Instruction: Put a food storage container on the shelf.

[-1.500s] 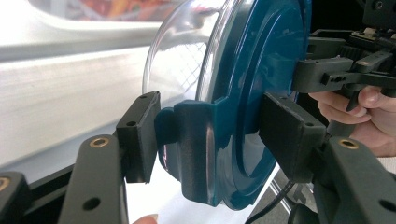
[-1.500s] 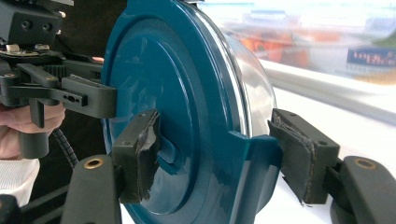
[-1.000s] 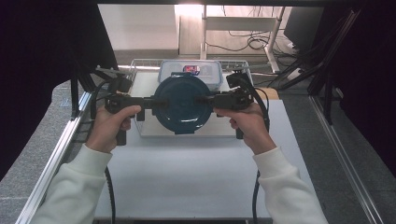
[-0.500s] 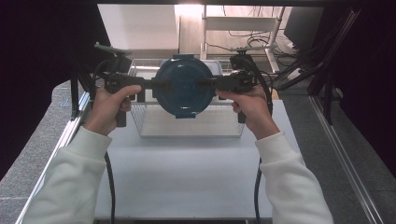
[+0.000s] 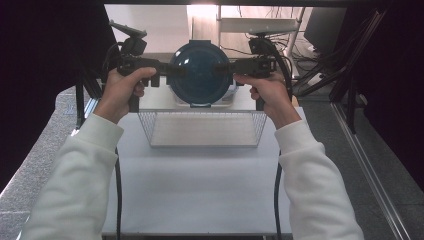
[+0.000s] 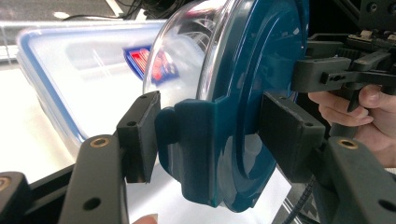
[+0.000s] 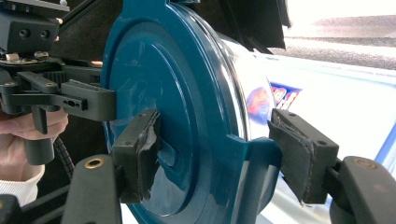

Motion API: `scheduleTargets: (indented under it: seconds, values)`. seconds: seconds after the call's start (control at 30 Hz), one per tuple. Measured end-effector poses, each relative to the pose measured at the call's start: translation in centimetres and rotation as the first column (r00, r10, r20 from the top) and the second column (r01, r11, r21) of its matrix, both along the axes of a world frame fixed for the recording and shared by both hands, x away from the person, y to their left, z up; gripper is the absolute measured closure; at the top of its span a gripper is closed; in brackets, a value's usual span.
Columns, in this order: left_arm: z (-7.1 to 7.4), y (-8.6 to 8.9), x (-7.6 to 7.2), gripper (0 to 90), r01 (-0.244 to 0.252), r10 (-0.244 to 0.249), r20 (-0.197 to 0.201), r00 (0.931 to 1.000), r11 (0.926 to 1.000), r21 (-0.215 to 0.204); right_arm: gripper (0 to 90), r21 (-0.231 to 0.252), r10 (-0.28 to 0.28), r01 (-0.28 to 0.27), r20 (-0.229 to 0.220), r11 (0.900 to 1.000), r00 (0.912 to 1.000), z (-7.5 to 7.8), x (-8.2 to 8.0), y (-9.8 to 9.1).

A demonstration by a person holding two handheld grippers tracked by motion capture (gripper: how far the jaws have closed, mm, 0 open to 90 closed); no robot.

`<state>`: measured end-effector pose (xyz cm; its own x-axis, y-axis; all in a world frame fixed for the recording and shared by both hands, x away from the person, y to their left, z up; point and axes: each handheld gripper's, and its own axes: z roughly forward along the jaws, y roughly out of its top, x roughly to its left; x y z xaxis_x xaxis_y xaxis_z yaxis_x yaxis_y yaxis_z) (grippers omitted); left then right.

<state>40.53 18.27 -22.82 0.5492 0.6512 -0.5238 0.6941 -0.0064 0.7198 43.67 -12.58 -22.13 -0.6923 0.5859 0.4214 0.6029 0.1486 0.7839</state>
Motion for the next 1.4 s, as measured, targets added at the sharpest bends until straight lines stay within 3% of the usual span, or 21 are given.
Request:
scheduleTargets:
  seconds: [0.17,0.4,0.43,0.63,0.8,0.9,1.03,1.2,1.3,1.4]
  values:
    - [0.3,0.2,1.8,39.6,0.002,-0.002,-0.011,0.9999,0.9999,-0.010,34.6,0.002,-0.011,0.011,-0.007,0.9999,0.9999,0.6,1.7,0.3]
    - [-0.7,0.1,4.3,39.6,0.007,-0.009,-0.049,0.9988,0.9991,-0.042,35.0,-0.023,-0.018,0.017,-0.034,0.9996,0.9992,0.5,4.0,0.2]
    - [-1.0,0.3,4.6,39.9,0.004,-0.007,-0.053,0.9986,0.9978,-0.067,35.1,-0.021,-0.019,0.018,-0.048,0.9996,0.9987,0.3,4.4,0.2]
    - [-2.0,0.6,6.0,41.0,-0.023,0.012,-0.094,0.9955,0.9921,-0.124,34.9,0.044,-0.049,0.053,-0.094,0.9976,0.9944,-0.6,6.3,0.0]
    - [-3.0,0.2,7.3,35.9,-0.033,0.008,-0.161,0.9869,0.9879,-0.152,35.2,0.116,-0.092,0.121,-0.232,0.9859,0.9684,-2.1,8.4,-0.6]
    - [-3.6,0.3,8.1,35.0,-0.048,0.012,-0.188,0.9822,0.9803,-0.192,35.4,0.128,-0.113,0.149,-0.252,0.9805,0.9610,-2.5,8.9,-0.6]
    - [-4.0,0.3,8.5,34.2,-0.066,0.028,-0.179,0.9834,0.9754,-0.210,35.3,0.144,-0.144,0.190,-0.281,0.9712,0.9488,-3.1,9.4,-0.6]
    - [-4.0,0.0,8.4,33.4,-0.082,0.053,-0.143,0.9883,0.9753,-0.205,35.0,0.151,-0.157,0.205,-0.277,0.9671,0.9480,-3.1,9.3,-0.5]
    - [-3.9,-0.4,8.0,29.9,-0.081,0.065,-0.101,0.9928,0.9825,-0.168,33.9,0.164,-0.174,0.221,-0.260,0.9612,0.9497,-3.2,9.0,-0.4]
    - [-3.5,-0.4,7.5,17.9,-0.105,0.097,-0.060,0.9935,0.9853,-0.135,20.3,0.152,-0.205,0.242,-0.224,0.9583,0.9526,-3.2,8.5,-0.5]
